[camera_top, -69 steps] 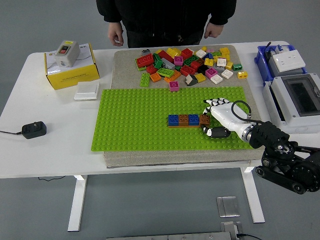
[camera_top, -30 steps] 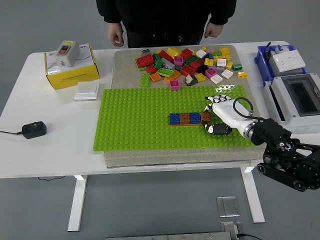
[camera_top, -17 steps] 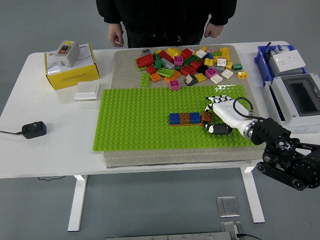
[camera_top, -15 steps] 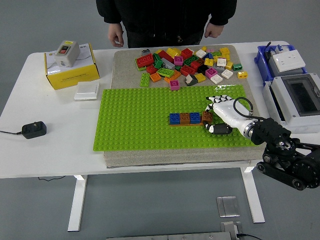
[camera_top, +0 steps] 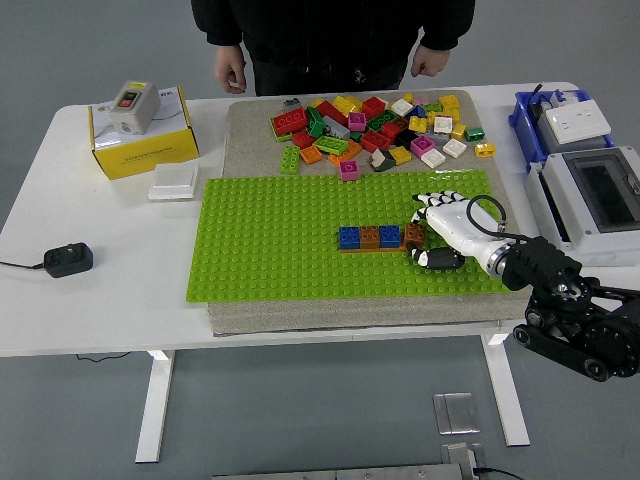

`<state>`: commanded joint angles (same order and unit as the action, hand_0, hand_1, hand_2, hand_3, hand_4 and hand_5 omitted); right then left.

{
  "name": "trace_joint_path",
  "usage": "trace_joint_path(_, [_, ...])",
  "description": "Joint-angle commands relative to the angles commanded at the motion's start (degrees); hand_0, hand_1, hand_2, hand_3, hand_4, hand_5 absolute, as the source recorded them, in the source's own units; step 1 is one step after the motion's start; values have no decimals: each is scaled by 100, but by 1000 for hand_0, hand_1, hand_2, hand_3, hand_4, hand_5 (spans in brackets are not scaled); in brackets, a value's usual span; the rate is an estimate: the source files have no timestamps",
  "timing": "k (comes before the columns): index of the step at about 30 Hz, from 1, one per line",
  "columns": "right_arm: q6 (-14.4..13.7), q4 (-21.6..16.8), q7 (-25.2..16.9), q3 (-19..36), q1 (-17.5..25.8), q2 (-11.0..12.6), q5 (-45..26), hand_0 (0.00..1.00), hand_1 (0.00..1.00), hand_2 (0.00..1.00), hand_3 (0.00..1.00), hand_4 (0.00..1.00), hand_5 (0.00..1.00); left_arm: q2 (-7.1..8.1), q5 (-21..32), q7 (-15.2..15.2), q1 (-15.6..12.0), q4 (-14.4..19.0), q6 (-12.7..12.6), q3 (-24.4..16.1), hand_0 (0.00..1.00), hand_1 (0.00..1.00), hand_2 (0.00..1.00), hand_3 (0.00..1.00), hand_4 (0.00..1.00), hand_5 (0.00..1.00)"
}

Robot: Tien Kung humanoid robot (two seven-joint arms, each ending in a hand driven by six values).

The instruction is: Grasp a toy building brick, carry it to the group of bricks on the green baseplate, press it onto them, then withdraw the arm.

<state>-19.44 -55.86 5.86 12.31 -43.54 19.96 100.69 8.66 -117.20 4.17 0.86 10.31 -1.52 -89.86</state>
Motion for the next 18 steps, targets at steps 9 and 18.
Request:
trace_joint_path(9, [2, 25, -1, -10, -9, -25, 22, 998, 998, 998, 534, 550, 478, 3, 14, -1, -3, 0, -2, 26, 638, 603, 575, 675, 267, 753])
trace_joint_path(18, [9, 27, -5, -35, -19, -35, 29, 998, 998, 998, 533, 549, 478, 8, 57, -7, 1, 0, -10, 77, 637, 603, 575, 674, 267, 753])
